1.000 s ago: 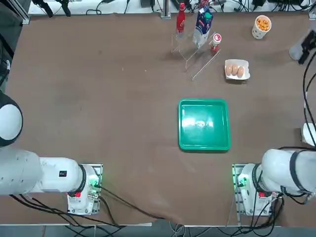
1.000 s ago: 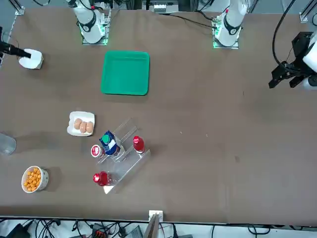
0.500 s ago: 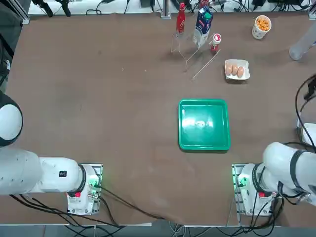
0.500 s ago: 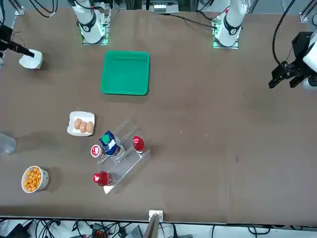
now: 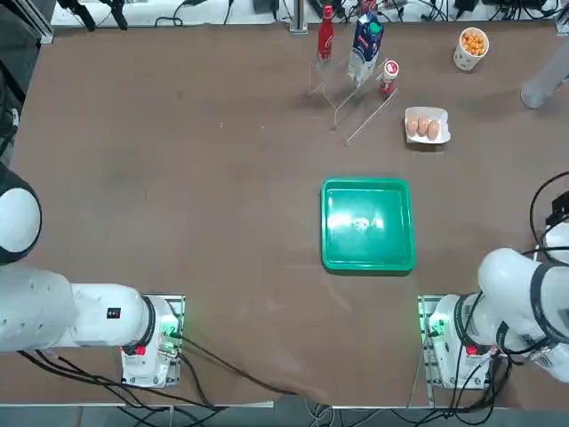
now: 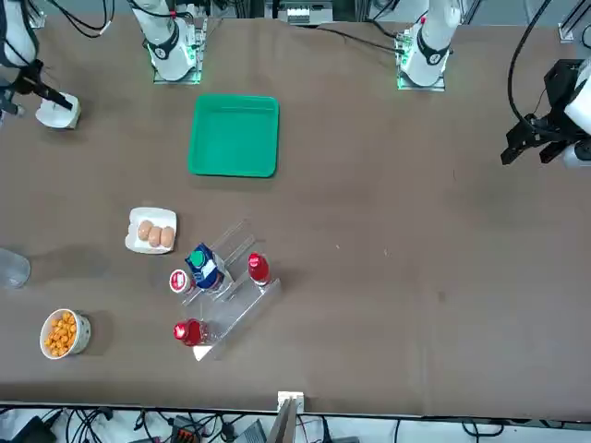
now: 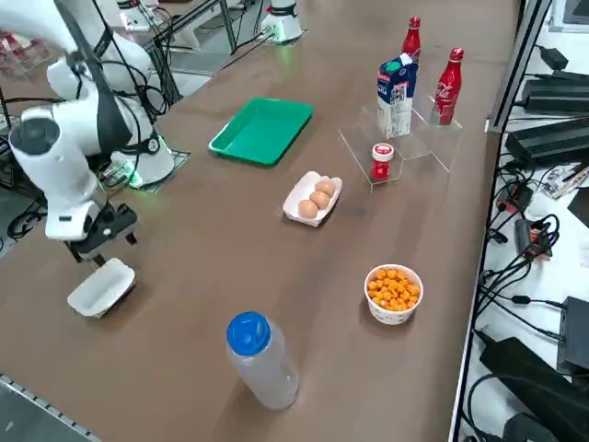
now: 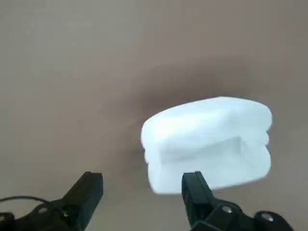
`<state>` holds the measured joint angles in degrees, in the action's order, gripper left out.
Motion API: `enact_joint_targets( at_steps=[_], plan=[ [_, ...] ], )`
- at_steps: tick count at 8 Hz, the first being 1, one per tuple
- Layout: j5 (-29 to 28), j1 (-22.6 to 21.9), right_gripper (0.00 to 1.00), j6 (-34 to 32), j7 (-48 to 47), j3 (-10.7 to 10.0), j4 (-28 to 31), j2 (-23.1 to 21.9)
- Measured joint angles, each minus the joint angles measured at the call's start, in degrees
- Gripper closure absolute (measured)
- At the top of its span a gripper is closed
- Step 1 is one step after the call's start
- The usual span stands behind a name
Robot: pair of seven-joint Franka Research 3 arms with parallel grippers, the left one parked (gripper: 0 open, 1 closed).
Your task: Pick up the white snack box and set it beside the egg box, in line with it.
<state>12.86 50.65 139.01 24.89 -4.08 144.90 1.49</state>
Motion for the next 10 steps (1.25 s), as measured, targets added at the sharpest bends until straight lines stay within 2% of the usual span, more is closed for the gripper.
enact_joint_targets(
  at_steps=[1,3,6,7,8,10],
  plan=[
    [0.0,0.51,0.0,2.44,0.37,0.04,-0.09,2.52],
    [0.0,0.95,0.02,3.15,0.38,0.3,-0.21,4.69],
    [0.0,1.86,0.17,4.0,0.64,0.3,-0.22,7.26],
    [0.0,1.94,0.36,4.4,0.65,0.31,-0.23,7.82],
    [0.0,2.3,0.61,5.29,0.65,0.32,-0.23,8.64],
    [0.0,3.2,0.97,6.9,0.7,0.31,-0.38,9.62]
  ],
)
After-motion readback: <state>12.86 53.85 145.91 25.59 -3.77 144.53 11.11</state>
